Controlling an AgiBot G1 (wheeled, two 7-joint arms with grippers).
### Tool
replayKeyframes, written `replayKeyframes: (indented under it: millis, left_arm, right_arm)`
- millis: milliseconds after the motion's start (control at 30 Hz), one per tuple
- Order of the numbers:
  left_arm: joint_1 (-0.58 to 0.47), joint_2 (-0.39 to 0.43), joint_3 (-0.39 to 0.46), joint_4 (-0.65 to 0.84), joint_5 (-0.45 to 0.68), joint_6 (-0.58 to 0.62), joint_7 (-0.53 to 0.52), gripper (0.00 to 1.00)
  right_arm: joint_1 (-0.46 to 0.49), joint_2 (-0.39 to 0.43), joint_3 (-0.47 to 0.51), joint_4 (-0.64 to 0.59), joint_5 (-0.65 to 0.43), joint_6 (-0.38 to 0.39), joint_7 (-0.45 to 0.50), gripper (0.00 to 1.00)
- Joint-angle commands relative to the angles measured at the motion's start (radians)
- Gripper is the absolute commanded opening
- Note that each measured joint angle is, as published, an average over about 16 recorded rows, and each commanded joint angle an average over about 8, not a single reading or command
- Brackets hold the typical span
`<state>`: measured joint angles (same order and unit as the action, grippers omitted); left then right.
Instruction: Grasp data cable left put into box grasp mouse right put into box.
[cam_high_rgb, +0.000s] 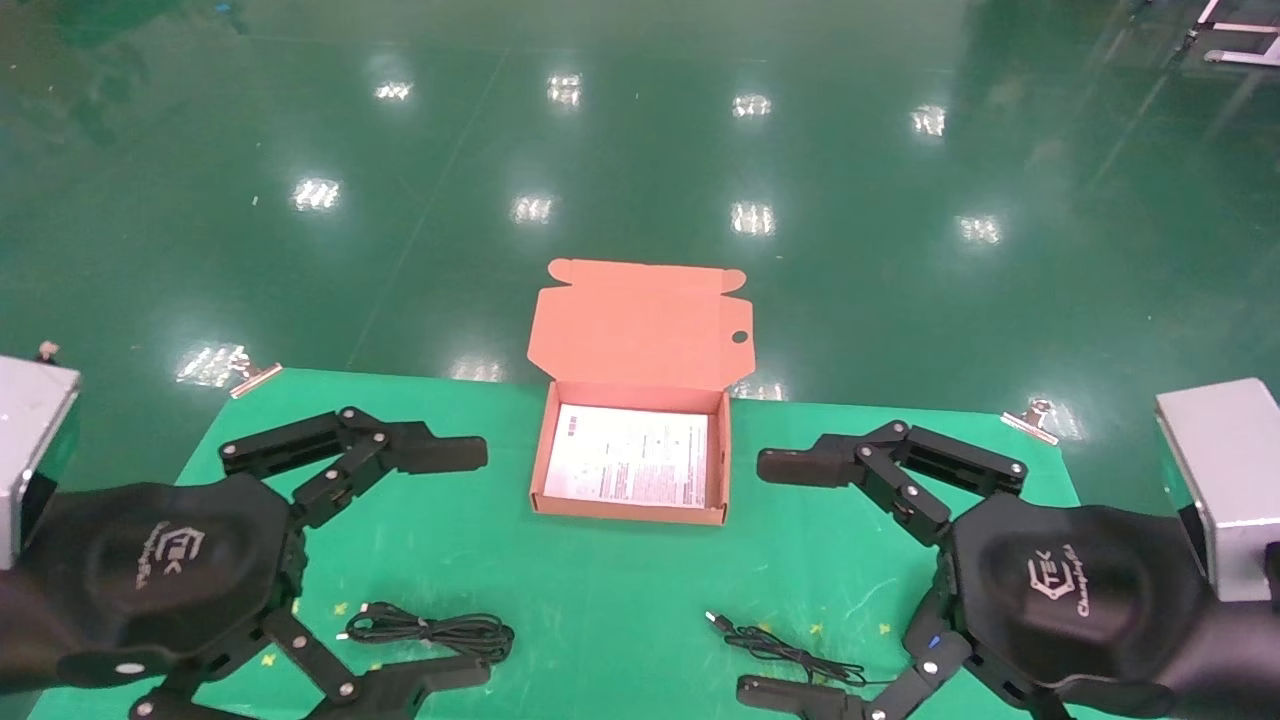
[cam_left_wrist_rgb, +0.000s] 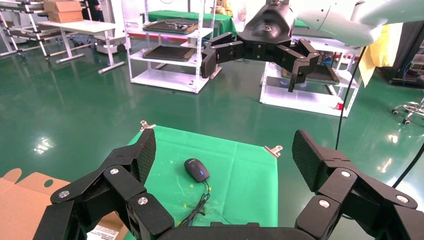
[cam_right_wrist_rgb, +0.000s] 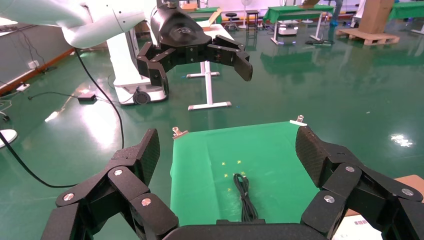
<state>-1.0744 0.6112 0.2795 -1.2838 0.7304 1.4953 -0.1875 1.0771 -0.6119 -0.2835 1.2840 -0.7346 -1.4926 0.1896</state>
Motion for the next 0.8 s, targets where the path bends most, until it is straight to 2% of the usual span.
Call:
replayKeyframes:
  millis: [33,600,800]
  left_arm:
    - [0.0,0.0,0.0,0.0,0.0,0.0,0.0,1.0]
    - [-0.002,0.001,0.002,0.0,0.004,-0.001,0.0,1.0]
    - [-0.018,0.007,0.016,-0.011,0.037,0.0,0.001,1.0]
  right_arm:
    - [0.0,0.0,0.0,0.0,0.0,0.0,0.0,1.0]
    - [0.0,0.0,0.001,0.0,0.0,0.0,0.0,1.0]
    - [0.011,0.01,-0.002,0.005,-0.024,0.005,-0.004,1.0]
